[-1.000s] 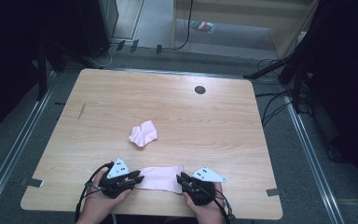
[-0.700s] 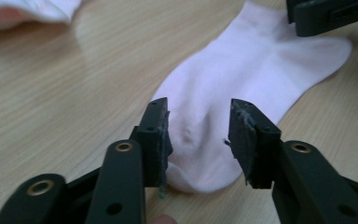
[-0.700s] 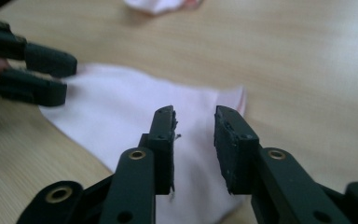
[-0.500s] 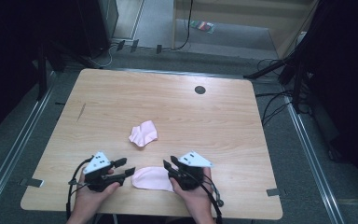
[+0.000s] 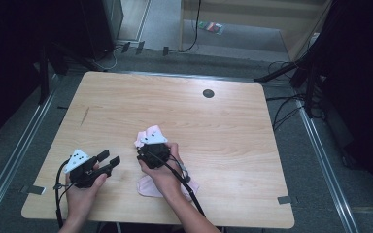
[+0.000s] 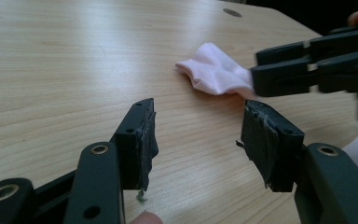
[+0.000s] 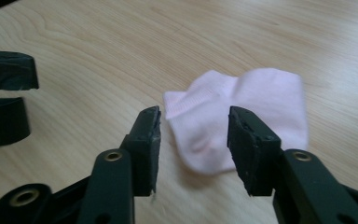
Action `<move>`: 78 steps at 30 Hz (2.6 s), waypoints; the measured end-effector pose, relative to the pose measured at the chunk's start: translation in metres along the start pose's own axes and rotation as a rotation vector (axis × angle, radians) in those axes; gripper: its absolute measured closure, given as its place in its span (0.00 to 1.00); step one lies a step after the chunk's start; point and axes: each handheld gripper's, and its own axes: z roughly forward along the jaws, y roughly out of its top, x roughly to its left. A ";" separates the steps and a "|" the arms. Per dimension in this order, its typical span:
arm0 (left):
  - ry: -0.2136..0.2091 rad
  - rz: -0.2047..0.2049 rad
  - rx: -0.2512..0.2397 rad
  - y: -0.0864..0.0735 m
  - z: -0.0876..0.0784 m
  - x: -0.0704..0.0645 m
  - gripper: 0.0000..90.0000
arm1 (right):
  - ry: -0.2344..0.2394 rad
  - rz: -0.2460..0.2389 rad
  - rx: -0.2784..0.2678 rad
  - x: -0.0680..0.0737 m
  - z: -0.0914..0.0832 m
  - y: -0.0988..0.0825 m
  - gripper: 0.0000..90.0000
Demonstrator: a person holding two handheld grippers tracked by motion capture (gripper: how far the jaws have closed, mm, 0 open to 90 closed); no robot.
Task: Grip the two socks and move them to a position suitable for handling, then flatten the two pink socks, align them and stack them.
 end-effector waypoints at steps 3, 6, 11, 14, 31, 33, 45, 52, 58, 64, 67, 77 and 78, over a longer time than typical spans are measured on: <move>-0.004 -0.035 0.000 -0.001 0.000 0.004 0.51 | -0.024 -0.040 0.031 0.005 0.015 0.006 0.50; -0.007 -0.054 -0.010 -0.001 0.000 0.006 0.51 | -0.091 -0.081 0.089 0.009 0.033 0.009 0.44; -0.017 -0.065 0.004 -0.002 0.000 0.007 0.52 | -0.141 -0.125 0.120 0.010 0.043 0.008 0.72; -0.021 -0.071 0.006 -0.002 0.001 0.008 0.52 | -0.113 -0.065 0.108 0.003 0.038 0.010 0.93; -0.035 -0.086 0.012 -0.001 0.002 0.010 0.52 | 0.113 0.360 -0.118 -0.067 -0.020 0.018 0.94; -0.037 -0.085 0.013 -0.001 0.001 0.010 0.52 | 0.145 0.429 -0.127 -0.082 -0.021 0.014 0.94; -0.033 -0.082 0.016 -0.001 0.001 0.010 0.52 | 0.128 0.708 -0.158 -0.145 -0.031 -0.033 0.82; -0.027 -0.052 0.030 0.002 0.003 0.007 0.51 | -0.060 0.694 -0.108 -0.171 -0.049 -0.055 0.54; -0.048 -0.032 0.030 0.015 0.009 0.000 0.53 | -0.195 0.605 -0.126 -0.189 -0.071 -0.059 0.57; -0.076 0.035 0.061 0.033 0.040 -0.015 0.58 | -0.203 0.422 -0.100 -0.191 -0.075 -0.059 0.71; -0.092 0.053 0.101 0.040 0.062 -0.026 0.63 | -0.187 0.403 -0.084 -0.189 -0.070 -0.059 0.72; -0.100 0.141 0.202 0.064 0.132 -0.056 0.69 | -0.172 0.446 -0.042 -0.189 -0.047 -0.055 0.62; -0.093 0.155 0.212 0.065 0.137 -0.059 0.69 | -0.168 0.459 -0.041 -0.188 -0.044 -0.055 0.60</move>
